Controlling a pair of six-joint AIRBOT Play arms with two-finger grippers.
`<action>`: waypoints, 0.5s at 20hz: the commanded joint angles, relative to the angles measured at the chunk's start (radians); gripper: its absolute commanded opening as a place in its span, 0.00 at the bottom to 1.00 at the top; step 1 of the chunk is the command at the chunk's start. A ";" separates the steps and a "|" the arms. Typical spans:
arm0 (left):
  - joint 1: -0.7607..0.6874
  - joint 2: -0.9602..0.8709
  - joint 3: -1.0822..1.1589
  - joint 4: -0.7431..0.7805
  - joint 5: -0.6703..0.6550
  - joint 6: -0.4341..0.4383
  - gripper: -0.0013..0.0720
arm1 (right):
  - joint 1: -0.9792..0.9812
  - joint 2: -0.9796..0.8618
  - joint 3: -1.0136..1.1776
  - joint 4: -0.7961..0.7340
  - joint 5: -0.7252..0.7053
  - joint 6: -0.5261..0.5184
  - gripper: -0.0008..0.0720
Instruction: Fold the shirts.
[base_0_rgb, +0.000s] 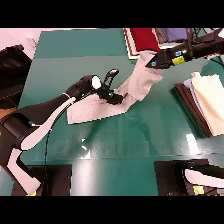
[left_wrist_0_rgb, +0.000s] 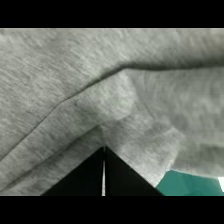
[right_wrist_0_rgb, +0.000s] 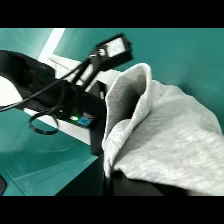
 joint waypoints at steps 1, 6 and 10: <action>0.010 0.003 0.003 0.005 -0.011 0.000 0.05 | 0.068 -0.013 0.016 0.002 -0.023 0.026 0.03; 0.159 0.132 0.006 0.050 -0.096 0.000 0.05 | 0.186 -0.065 0.016 0.002 -0.070 0.032 0.03; 0.351 0.350 0.006 0.145 -0.112 0.009 0.05 | 0.348 -0.155 0.049 0.012 -0.200 0.031 0.03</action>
